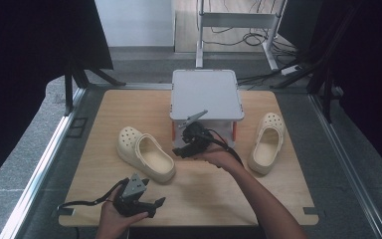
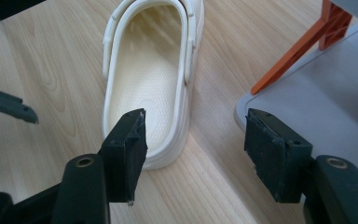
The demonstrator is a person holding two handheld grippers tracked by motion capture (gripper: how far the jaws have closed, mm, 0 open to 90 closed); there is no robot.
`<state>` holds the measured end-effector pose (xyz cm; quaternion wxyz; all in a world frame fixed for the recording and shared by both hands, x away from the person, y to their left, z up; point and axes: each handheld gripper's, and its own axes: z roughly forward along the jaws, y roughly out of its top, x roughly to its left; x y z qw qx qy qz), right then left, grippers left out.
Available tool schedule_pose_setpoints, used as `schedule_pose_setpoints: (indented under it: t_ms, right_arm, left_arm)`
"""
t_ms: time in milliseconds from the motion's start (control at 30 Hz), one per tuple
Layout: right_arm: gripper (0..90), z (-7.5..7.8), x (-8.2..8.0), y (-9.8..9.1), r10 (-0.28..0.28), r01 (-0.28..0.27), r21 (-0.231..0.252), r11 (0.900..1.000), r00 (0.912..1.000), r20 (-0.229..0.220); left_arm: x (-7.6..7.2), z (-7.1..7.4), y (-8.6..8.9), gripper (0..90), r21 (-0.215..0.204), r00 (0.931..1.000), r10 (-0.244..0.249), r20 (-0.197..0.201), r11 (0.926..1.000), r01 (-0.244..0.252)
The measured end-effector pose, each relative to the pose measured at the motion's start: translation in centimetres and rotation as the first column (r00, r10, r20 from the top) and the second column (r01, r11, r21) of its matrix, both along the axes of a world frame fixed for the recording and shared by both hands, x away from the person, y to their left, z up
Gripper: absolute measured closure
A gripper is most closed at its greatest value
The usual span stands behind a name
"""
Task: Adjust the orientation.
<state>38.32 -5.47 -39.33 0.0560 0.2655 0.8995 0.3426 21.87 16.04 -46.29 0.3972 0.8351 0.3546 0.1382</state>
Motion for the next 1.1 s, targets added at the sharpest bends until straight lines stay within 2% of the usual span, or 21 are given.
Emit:
schedule_pose_setpoints:
  t_ms: [200, 633, 1100]
  right_arm:
    - [39.2, -0.2, 0.4, 1.0, 0.002, -0.002, -0.007, 1.0, 0.9999, -0.011]
    - [42.2, -1.3, 1.7, 3.8, 0.009, -0.01, -0.056, 0.9984, 0.9997, -0.023]
    - [46.3, -2.6, 2.8, 5.5, 0.014, -0.015, -0.053, 0.9985, 0.9995, -0.027]
  left_arm:
    - [0.0, 0.0, 0.0, 18.0, 0.001, 1.0, -0.003, -0.001, 1.0, 0.003]
    - [0.0, 0.0, 0.1, 18.0, 0.002, 1.0, -0.008, -0.004, 1.0, 0.008]
    - [0.0, -0.1, 0.0, 18.0, 0.004, 0.9999, -0.012, -0.008, 0.9999, 0.012]
